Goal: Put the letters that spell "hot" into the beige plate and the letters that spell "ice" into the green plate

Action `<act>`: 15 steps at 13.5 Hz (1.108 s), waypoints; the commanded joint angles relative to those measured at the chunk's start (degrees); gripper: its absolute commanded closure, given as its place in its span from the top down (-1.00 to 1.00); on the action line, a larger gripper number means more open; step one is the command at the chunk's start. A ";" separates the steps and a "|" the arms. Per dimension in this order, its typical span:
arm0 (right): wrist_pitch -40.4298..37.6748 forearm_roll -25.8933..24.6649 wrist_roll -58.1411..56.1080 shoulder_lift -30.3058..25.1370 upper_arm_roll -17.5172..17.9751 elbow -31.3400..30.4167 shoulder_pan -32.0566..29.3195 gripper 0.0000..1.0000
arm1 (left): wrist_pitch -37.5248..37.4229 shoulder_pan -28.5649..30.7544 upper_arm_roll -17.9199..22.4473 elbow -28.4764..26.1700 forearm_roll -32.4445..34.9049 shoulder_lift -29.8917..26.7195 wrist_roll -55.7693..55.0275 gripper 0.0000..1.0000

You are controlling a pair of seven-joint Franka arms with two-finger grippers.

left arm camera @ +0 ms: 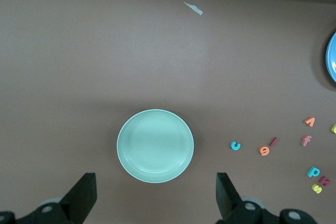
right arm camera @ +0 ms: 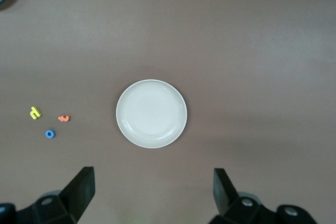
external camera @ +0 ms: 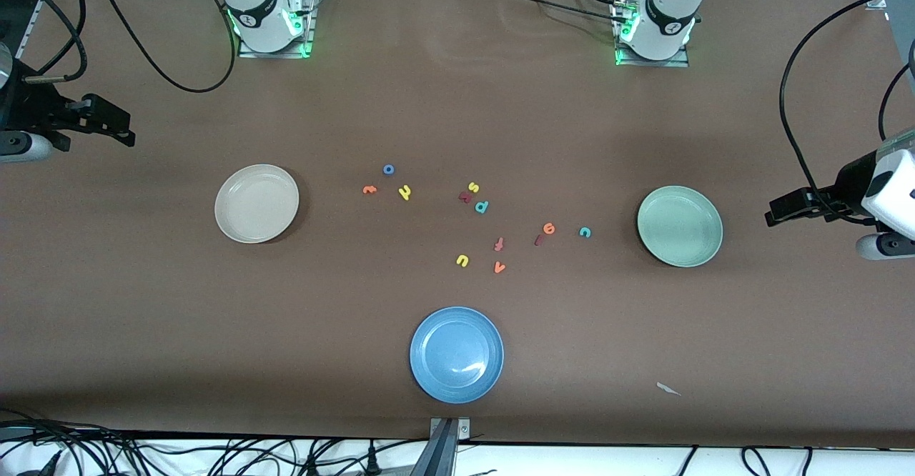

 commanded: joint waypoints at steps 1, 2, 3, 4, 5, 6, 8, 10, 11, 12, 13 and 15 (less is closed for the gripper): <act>-0.39 0.22 0.39 0.53 0.06 1.27 -0.34 1.00 | 0.69 -0.28 0.45 -1.34 -1.08 -1.04 1.12 1.00; -0.39 0.22 0.39 0.53 0.06 1.27 -0.34 1.00 | 0.69 -0.28 0.45 -1.34 -1.08 -1.04 1.12 1.00; -0.30 0.22 0.30 0.53 0.06 1.27 -0.34 1.00 | 0.69 -0.28 0.45 -1.43 -1.08 -1.04 1.12 1.00; -0.30 0.22 0.39 0.53 0.06 1.27 -0.34 1.00 | 0.69 -0.28 0.45 -1.34 -1.08 -1.04 1.12 1.00; -0.30 0.22 0.39 0.53 0.06 1.27 -0.34 1.00 | 0.69 -0.28 0.45 -1.43 -1.08 -1.04 1.12 1.00; -0.30 0.22 0.39 0.53 0.06 1.27 -0.34 1.00 | 0.69 -0.28 0.45 -1.43 -1.08 -1.04 1.12 1.00; -0.30 0.22 0.30 0.53 0.06 1.27 -0.34 1.00 | 0.77 -0.28 0.45 -1.43 -1.08 -1.04 1.12 1.00; -0.30 0.22 0.30 0.53 -0.03 1.27 -0.43 1.00 | 0.69 -0.28 0.45 -1.43 -0.90 -1.04 1.21 1.00; -0.30 0.22 0.30 0.53 -0.03 1.27 -0.34 1.00 | 0.69 -0.28 0.45 -1.43 -0.90 -1.04 1.21 1.00; -0.21 0.22 0.30 0.62 -0.03 1.27 -0.43 1.00 | 0.69 -0.37 0.45 -1.43 -0.81 -1.04 2.16 1.00; -0.30 0.22 0.22 0.53 -0.03 1.27 -0.43 1.00 | 0.60 -0.28 0.45 -1.43 -0.81 -1.04 3.65 1.00; -0.30 0.22 0.22 0.53 -0.03 1.27 -0.43 1.00 | 0.51 -0.28 0.45 -1.43 -0.81 -1.04 4.02 1.00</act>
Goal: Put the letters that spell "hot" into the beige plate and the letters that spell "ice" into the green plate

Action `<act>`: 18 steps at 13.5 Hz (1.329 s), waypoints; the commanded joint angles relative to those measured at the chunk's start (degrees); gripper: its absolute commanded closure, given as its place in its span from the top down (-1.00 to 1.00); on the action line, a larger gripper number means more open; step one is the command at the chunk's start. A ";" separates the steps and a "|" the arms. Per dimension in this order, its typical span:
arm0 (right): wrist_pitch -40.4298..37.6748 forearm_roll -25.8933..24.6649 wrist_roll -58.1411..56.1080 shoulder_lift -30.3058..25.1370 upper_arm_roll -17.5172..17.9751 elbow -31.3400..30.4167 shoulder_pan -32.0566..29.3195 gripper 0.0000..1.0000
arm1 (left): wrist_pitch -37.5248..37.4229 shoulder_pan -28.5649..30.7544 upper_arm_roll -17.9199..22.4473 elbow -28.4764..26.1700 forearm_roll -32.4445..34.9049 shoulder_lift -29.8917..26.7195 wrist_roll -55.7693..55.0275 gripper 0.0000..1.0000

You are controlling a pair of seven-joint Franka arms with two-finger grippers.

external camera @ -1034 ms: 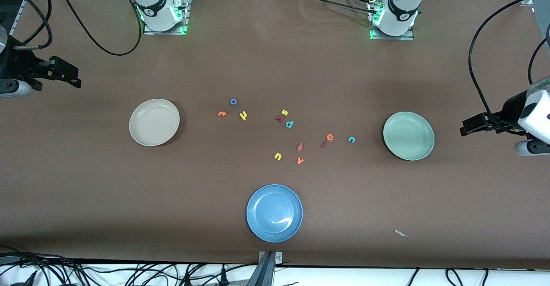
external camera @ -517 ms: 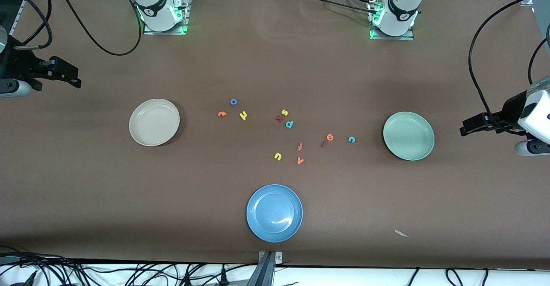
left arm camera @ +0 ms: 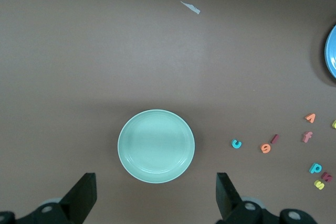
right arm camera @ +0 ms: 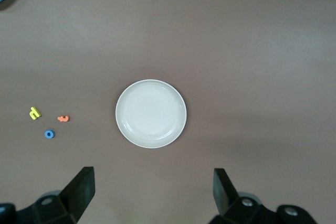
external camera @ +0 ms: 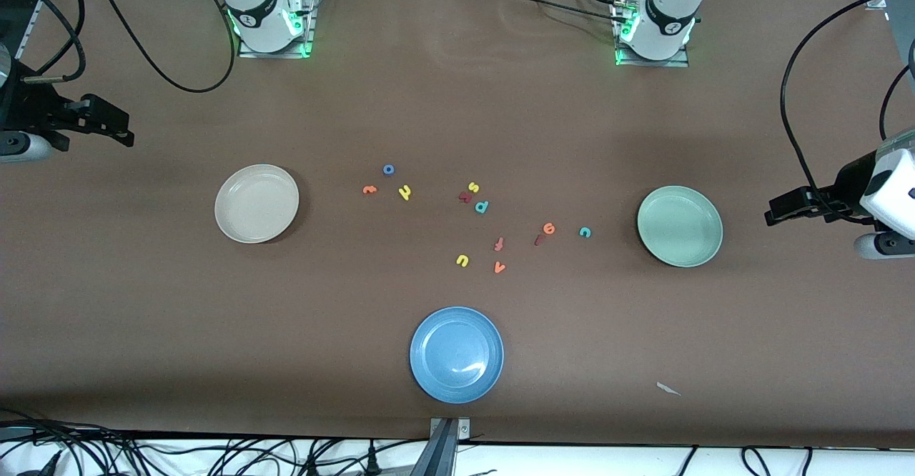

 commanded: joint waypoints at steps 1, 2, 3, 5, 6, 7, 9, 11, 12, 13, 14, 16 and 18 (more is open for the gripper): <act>-0.21 0.22 0.22 0.52 0.12 1.27 -0.41 1.00 | 0.51 -0.26 0.45 -1.42 -0.73 -1.05 2.05 1.00; -0.30 0.22 0.22 0.52 0.12 1.27 -0.41 1.00 | 0.51 -0.26 0.45 -1.42 -0.73 -1.05 2.05 1.00; -0.30 0.22 0.30 0.61 0.12 1.27 -0.41 1.00 | 0.51 -0.26 0.45 -1.42 -0.73 -1.05 2.05 1.00; -0.21 0.22 0.22 0.61 0.12 1.27 -0.41 1.00 | 0.51 -0.26 0.45 -1.42 -0.73 -1.05 2.05 1.00; -0.30 0.22 0.22 0.52 0.12 1.27 -0.41 1.00 | 0.51 -0.26 0.45 -1.42 -0.73 -1.05 2.05 1.00; -0.21 0.22 0.22 0.52 0.12 1.27 -0.41 1.00 | 0.51 -0.26 0.45 -1.42 -0.73 -1.05 2.05 1.00; -0.21 0.22 0.22 0.52 0.12 1.27 -0.41 1.00 | 0.51 -0.26 0.45 -1.42 -0.73 -1.05 2.05 1.00; -0.30 0.22 0.22 0.52 0.12 1.27 -0.41 1.00 | 0.51 -0.26 0.45 -1.86 -0.73 -1.05 2.05 1.00; -0.30 0.22 0.22 0.52 0.12 1.27 -0.41 1.00 | 0.42 -0.26 0.45 -1.86 -0.73 -1.05 2.05 1.00; -0.30 0.22 0.22 0.52 0.12 1.27 -0.41 1.00 | 0.51 -0.26 0.45 -1.86 -0.73 -1.05 2.05 1.00; -0.30 0.22 0.22 0.52 0.12 1.27 -0.41 1.00 | 0.42 -0.26 0.45 -1.86 -0.38 -1.05 2.05 1.00; -0.30 0.22 0.22 0.52 0.12 1.27 -0.41 1.00 | 0.51 -0.35 0.36 -1.86 0.33 -1.05 2.05 1.00; -0.30 0.22 0.22 0.52 0.12 1.27 -0.41 1.00 | 0.42 -0.35 0.36 -1.86 0.33 -1.05 2.05 1.00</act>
